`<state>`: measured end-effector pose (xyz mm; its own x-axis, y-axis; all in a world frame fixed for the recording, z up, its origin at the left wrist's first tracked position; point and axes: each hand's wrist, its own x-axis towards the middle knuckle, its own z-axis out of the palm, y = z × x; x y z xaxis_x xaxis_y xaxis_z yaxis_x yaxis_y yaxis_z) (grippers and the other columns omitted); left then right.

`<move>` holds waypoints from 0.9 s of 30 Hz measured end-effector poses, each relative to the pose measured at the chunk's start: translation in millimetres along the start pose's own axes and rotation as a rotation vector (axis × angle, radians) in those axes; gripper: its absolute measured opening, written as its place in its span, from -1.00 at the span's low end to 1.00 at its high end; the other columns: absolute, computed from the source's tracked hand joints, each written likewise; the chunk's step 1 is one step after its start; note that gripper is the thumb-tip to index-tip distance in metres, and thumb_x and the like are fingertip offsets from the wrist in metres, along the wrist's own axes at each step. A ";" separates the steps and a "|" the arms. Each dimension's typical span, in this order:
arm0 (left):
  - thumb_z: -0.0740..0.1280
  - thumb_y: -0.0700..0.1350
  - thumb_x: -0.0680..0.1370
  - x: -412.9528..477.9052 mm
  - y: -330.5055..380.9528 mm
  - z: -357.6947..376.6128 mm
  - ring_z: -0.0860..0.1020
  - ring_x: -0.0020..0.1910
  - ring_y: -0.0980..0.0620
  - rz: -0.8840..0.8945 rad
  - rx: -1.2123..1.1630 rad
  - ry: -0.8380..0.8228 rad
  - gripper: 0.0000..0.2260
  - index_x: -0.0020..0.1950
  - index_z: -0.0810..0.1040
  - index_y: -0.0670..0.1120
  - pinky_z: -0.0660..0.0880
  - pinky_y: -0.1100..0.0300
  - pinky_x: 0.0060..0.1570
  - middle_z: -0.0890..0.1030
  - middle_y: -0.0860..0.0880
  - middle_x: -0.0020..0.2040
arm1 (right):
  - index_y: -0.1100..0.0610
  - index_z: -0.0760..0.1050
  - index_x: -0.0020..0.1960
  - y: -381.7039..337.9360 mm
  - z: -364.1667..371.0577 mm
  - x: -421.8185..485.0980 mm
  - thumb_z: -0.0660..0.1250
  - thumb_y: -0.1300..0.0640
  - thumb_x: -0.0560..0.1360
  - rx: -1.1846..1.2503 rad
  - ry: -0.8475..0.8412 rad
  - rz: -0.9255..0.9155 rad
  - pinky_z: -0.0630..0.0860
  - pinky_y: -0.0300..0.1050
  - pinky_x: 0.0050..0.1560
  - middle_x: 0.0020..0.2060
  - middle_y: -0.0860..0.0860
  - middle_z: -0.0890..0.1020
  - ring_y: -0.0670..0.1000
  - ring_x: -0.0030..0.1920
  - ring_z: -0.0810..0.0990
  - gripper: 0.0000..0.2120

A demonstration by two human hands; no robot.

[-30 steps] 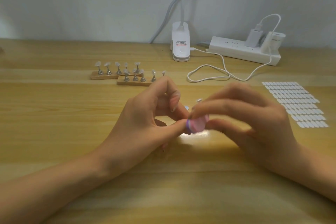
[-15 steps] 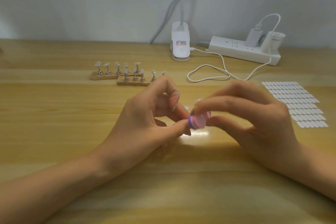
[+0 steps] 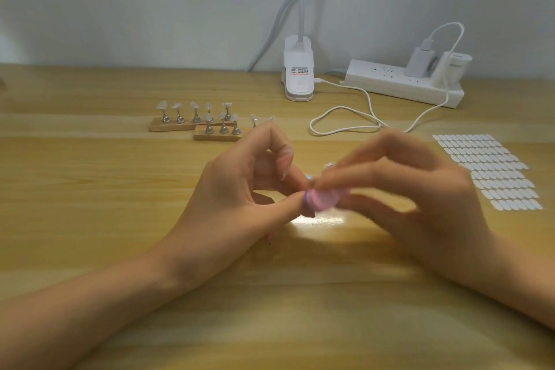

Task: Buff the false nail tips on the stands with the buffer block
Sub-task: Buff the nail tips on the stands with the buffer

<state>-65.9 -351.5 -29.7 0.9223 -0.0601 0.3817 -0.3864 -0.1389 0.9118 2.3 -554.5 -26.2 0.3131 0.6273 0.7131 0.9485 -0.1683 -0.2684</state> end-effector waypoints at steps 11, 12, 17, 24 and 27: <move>0.50 -0.11 0.40 -0.5 0.6 0.3 0.67 -0.28 -0.04 -0.008 -0.031 -0.017 -0.68 -0.16 0.33 -0.01 0.40 0.28 -0.56 0.67 -0.07 -0.25 | 0.05 0.61 0.11 1.5 -0.4 -0.1 0.44 0.15 0.53 -0.004 0.010 -0.006 0.53 -0.08 0.02 -0.10 0.03 0.60 -0.02 -0.08 0.63 -0.83; 0.50 -0.10 0.40 -0.4 0.4 0.4 0.67 -0.28 -0.04 -0.011 -0.031 -0.017 -0.68 -0.16 0.33 -0.01 0.40 0.28 -0.55 0.67 -0.06 -0.26 | 0.04 0.60 0.12 1.2 -0.3 -0.2 0.43 0.15 0.53 -0.003 0.005 -0.013 0.53 -0.08 0.02 -0.09 0.02 0.60 -0.02 -0.08 0.63 -0.83; 0.49 -0.11 0.40 -0.1 0.8 -0.4 0.68 -0.27 -0.04 0.002 -0.014 -0.015 -0.69 -0.16 0.33 -0.02 0.41 0.28 -0.55 0.67 -0.04 -0.26 | 0.08 0.61 0.13 2.6 -0.4 0.2 0.45 0.19 0.54 0.009 0.015 0.004 0.54 -0.14 0.04 -0.09 0.02 0.57 -0.03 -0.08 0.63 -0.82; 0.49 -0.14 0.41 0.4 0.3 -0.4 0.64 -0.31 0.06 0.005 -0.039 -0.018 -0.70 -0.17 0.35 0.02 0.42 0.29 -0.54 0.66 -0.03 -0.26 | 0.08 0.62 0.14 1.7 -0.3 -1.0 0.46 0.20 0.54 0.039 0.008 0.006 0.56 -0.07 0.06 -0.05 -0.01 0.57 -0.09 -0.03 0.64 -0.82; 0.53 -0.19 0.42 0.8 0.2 -0.6 0.68 -0.28 -0.01 -0.018 -0.073 -0.023 -0.63 -0.16 0.30 -0.03 0.40 0.29 -0.56 0.68 -0.05 -0.26 | 0.13 0.61 0.15 -0.8 0.0 -1.0 0.44 0.19 0.53 0.067 0.030 0.038 0.56 -0.07 0.02 -0.07 0.03 0.57 -0.03 -0.07 0.65 -0.80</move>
<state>-65.2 -351.0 -29.1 0.9284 -0.0808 0.3626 -0.3681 -0.0675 0.9273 1.2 -555.0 -26.7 0.3509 0.5985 0.7202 0.9309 -0.1395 -0.3376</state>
